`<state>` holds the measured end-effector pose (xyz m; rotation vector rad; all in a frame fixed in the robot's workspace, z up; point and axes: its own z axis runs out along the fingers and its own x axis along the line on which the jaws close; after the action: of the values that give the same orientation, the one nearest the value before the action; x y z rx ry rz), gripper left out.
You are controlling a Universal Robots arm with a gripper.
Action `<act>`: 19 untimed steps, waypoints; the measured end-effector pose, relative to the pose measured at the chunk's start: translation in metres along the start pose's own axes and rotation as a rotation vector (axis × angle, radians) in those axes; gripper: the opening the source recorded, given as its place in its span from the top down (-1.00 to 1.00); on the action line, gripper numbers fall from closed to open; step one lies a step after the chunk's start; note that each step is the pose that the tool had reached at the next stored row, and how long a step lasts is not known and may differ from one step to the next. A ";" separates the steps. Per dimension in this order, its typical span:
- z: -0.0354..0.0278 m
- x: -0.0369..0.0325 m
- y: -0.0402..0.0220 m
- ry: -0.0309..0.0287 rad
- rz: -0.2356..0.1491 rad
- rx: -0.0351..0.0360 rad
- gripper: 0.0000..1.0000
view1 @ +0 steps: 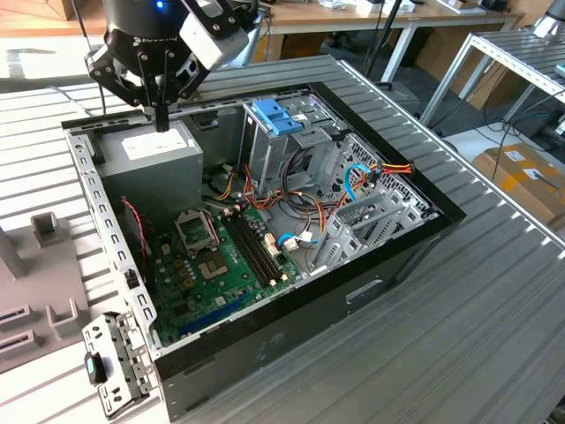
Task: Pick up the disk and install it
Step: 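Reach for the disk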
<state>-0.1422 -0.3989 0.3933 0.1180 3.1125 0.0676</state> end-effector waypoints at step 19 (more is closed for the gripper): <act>-0.0002 0.0083 -0.0006 0.0000 0.000 0.0000 0.79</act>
<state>-0.1505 -0.3989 0.3933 0.1180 3.1125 0.0676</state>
